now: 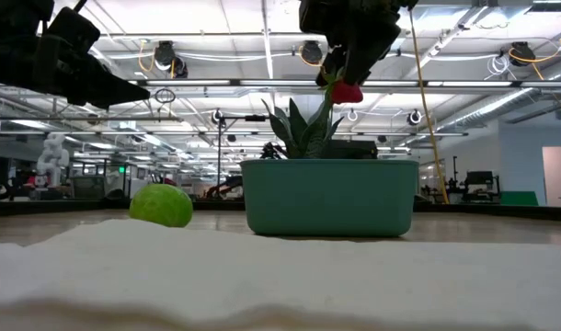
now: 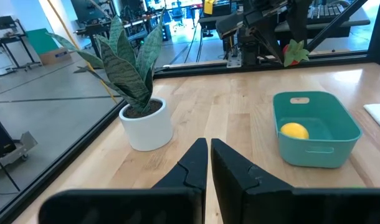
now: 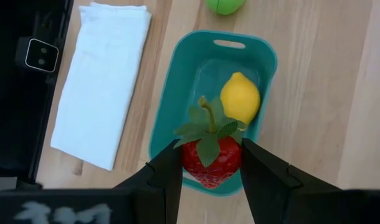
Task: Pick and placing Produce into tupperware
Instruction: Put the red strawberry into the green bin
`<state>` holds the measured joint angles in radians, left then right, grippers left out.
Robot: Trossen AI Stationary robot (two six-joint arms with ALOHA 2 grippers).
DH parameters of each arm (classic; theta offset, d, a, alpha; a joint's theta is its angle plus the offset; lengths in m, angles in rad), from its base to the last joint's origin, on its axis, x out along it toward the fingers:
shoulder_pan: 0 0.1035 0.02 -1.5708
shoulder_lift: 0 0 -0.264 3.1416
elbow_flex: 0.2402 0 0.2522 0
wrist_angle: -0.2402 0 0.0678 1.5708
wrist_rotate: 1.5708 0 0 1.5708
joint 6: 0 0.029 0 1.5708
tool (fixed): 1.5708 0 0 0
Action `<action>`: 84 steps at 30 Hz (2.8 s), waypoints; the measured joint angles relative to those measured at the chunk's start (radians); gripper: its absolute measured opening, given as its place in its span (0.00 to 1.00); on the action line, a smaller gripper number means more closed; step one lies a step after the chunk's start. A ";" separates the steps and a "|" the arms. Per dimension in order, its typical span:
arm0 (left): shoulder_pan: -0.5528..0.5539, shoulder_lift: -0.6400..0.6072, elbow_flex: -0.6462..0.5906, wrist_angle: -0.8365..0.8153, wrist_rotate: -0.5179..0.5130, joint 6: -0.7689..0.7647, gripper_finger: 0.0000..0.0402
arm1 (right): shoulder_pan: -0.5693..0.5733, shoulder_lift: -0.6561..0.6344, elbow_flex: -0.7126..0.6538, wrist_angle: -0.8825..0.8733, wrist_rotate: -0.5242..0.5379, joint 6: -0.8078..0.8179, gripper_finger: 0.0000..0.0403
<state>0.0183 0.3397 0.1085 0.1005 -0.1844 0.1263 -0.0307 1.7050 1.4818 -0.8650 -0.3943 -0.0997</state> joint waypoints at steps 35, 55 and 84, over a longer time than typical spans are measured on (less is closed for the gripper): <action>0.000 0.000 0.000 -0.026 0.000 0.000 0.06 | 0.002 0.013 -0.267 0.335 -0.001 -0.067 0.31; 0.000 0.000 0.000 -0.029 0.000 -0.010 0.06 | 0.026 0.013 -0.271 0.339 0.007 -0.082 0.31; 0.000 0.000 0.000 -0.031 0.002 -0.007 0.06 | 0.019 0.061 -0.271 0.330 0.005 -0.265 0.31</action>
<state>0.0183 0.3398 0.1085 0.0696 -0.1829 0.1197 -0.0117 1.7660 1.2106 -0.5350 -0.3889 -0.3646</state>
